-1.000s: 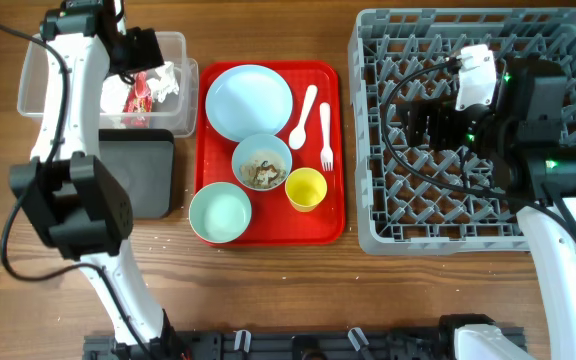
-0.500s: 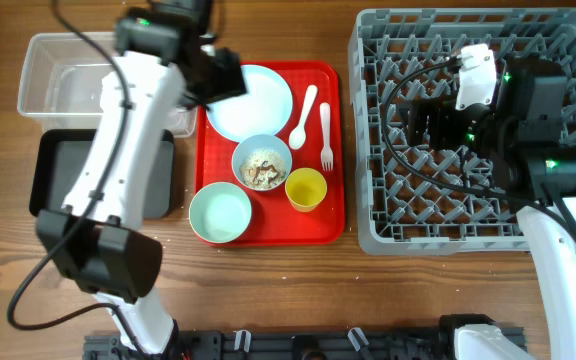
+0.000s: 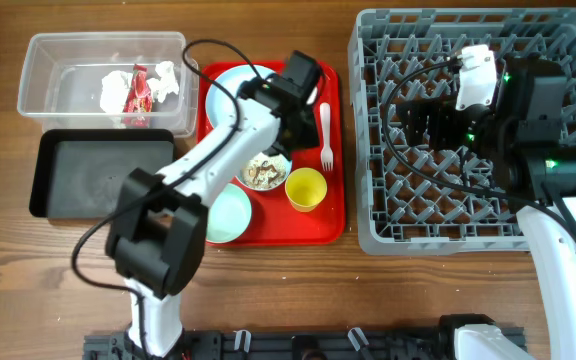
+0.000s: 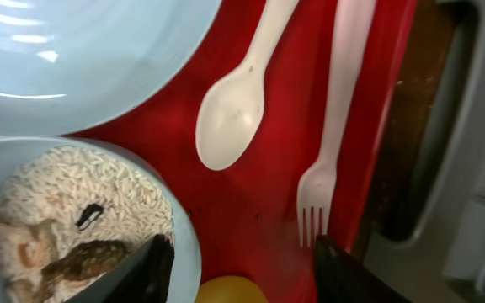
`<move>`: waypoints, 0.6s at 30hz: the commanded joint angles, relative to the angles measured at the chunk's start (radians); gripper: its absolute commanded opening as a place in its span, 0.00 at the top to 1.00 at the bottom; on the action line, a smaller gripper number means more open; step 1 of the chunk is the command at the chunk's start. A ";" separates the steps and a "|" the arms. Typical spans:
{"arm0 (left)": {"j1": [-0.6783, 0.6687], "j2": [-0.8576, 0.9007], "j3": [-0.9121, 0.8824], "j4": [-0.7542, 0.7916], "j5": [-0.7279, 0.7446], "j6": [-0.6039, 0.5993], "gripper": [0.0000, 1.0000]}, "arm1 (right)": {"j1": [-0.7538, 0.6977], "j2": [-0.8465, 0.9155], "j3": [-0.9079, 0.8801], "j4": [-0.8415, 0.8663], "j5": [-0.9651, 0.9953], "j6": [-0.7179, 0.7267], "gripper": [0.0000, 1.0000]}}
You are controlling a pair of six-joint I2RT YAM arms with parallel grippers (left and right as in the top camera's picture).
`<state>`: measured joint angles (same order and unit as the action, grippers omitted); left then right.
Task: Sort waste into correct bins and load items into the dishwasher rack
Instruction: 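Grasp the rim of the rice-filled bowl with the left gripper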
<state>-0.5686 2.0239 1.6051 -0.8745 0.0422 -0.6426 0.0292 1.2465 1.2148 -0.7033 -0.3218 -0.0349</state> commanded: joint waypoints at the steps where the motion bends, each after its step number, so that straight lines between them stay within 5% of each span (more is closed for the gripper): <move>1: -0.008 0.064 -0.011 0.003 -0.033 -0.029 0.50 | 0.000 0.009 0.022 -0.001 -0.018 0.016 0.00; 7: -0.008 0.113 -0.014 0.000 -0.033 -0.047 0.59 | 0.000 0.009 0.022 -0.002 -0.018 0.016 0.00; 13: -0.008 0.112 -0.014 0.000 -0.036 -0.047 0.95 | 0.000 0.009 0.022 -0.002 -0.018 0.016 0.00; 18: -0.006 0.107 -0.005 -0.017 -0.032 -0.047 0.96 | 0.000 0.009 0.022 -0.002 -0.018 0.016 0.00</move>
<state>-0.5755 2.1204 1.5982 -0.8837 0.0101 -0.6872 0.0292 1.2465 1.2148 -0.7033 -0.3218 -0.0273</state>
